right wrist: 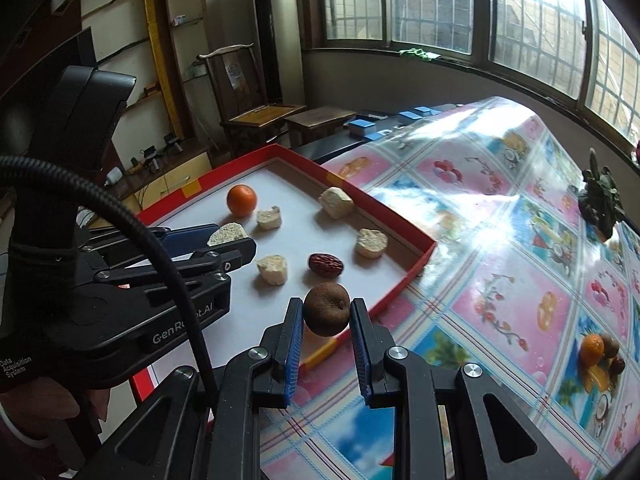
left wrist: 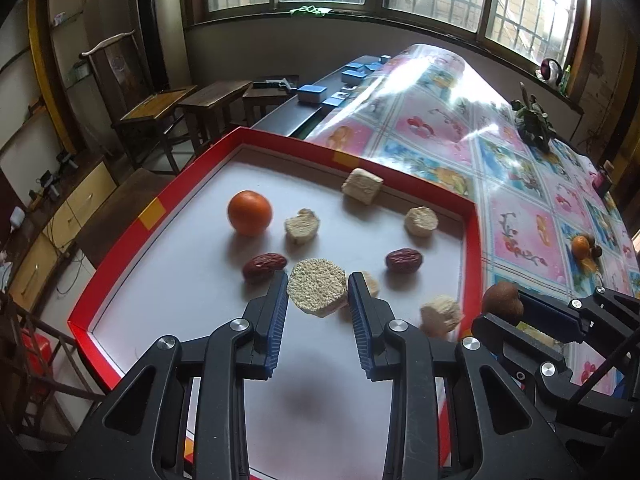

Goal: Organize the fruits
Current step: 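Carry the beige slice and the brown fruit over the red tray, then open the left gripper over the tray while the right gripper releases the brown fruit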

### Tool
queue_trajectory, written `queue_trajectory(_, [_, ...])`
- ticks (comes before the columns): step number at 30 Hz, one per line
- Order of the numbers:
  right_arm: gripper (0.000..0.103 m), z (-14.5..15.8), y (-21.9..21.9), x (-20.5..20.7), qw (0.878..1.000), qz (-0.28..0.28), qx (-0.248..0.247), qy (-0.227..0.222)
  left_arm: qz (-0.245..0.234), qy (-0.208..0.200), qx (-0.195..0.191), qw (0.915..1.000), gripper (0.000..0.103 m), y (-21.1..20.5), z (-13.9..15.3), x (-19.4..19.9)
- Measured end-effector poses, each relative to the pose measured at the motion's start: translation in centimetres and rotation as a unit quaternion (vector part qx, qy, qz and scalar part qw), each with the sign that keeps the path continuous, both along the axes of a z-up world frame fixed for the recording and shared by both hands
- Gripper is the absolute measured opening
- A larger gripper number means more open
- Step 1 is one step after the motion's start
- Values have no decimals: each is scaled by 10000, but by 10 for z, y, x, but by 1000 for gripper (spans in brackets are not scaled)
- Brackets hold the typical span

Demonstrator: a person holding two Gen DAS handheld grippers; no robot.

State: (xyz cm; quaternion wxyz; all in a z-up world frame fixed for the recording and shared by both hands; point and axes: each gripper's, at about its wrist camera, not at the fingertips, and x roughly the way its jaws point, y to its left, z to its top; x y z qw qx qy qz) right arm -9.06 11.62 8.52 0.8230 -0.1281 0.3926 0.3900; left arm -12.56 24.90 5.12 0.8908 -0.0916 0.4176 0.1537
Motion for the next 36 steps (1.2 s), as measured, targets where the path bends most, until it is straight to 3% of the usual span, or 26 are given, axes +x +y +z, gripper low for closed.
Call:
queue_trajectory(14, [22,-29,43,2,9977,569,-208,312,214,154,-169,9995,30,23,-16,1])
queue_trajectory(28, [23,-48,54,2,9954,683,-178,643,396,300,-310,9983,30,32,-24,7])
queue_trajectory(31, [27,-46,51,5,9945,674,-51,802,436,317,-333,9980,37,32,-24,8])
queue_trajectory(33, [28,-42,48,4,9948,667,-16,769,460,302,-308,9980,51,32,-22,7])
queue_trajectory(36, [31,-37,43,5,9956,638,7,680,500,211,-301,9981,58,31,-17,5])
